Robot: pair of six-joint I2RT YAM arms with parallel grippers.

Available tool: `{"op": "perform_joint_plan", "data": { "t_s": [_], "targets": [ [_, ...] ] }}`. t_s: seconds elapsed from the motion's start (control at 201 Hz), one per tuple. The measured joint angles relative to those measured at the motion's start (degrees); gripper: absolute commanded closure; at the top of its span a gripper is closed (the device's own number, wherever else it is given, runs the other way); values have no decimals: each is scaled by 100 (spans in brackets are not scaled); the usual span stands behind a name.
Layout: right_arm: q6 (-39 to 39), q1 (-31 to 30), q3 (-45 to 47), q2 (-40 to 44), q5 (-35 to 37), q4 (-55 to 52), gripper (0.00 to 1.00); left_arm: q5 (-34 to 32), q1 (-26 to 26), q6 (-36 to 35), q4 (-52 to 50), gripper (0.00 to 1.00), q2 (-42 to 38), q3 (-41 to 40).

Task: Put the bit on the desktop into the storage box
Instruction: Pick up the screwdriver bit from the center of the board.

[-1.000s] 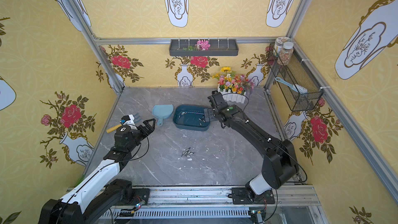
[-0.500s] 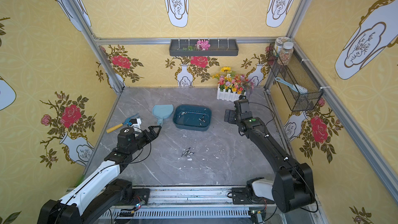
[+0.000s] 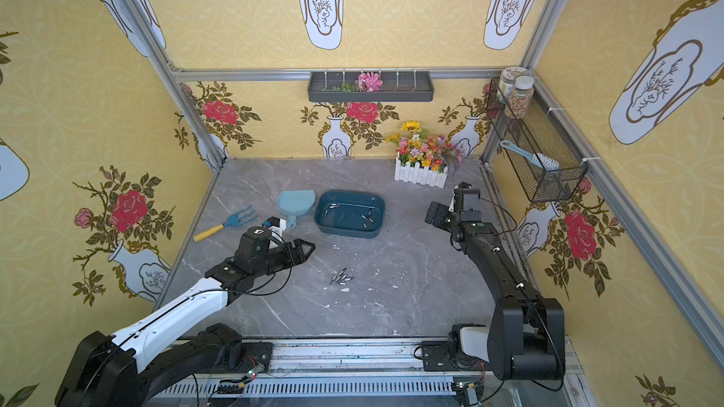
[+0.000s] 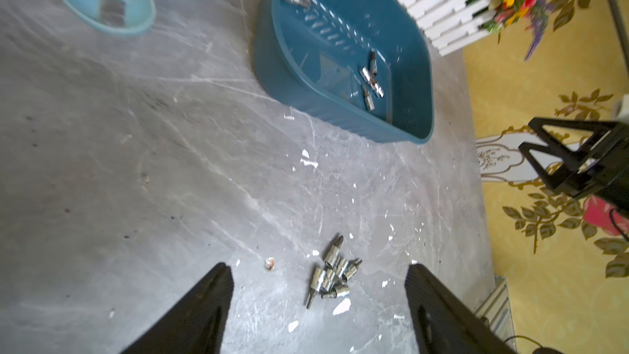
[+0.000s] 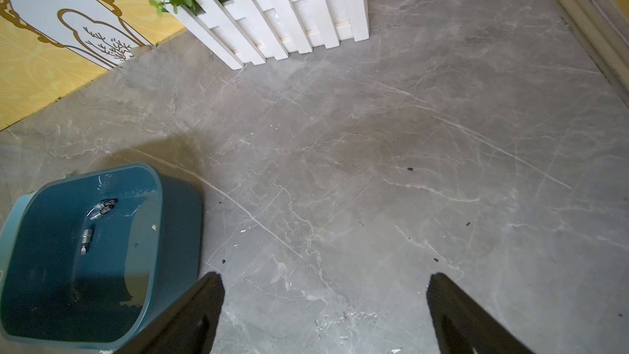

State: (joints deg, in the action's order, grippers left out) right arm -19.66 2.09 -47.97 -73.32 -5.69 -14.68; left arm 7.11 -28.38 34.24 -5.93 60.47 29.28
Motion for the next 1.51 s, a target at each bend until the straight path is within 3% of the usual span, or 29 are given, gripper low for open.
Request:
{"op": "perform_joint_plan", "data": {
  "t_s": [0.468,0.762,1.513],
  "targets": [
    [4,57,46,-109,-39,-24,3,-127,-857,-529,-817,48,1591,892],
    [42,57,33,-162,-35,-63,3,-249,-1266,-710,-1054,55,2347,1364],
    [61,57,-31,-205,13,-291,3,-284,-1556,-920,-1307,68,2931,1685]
  ]
}}
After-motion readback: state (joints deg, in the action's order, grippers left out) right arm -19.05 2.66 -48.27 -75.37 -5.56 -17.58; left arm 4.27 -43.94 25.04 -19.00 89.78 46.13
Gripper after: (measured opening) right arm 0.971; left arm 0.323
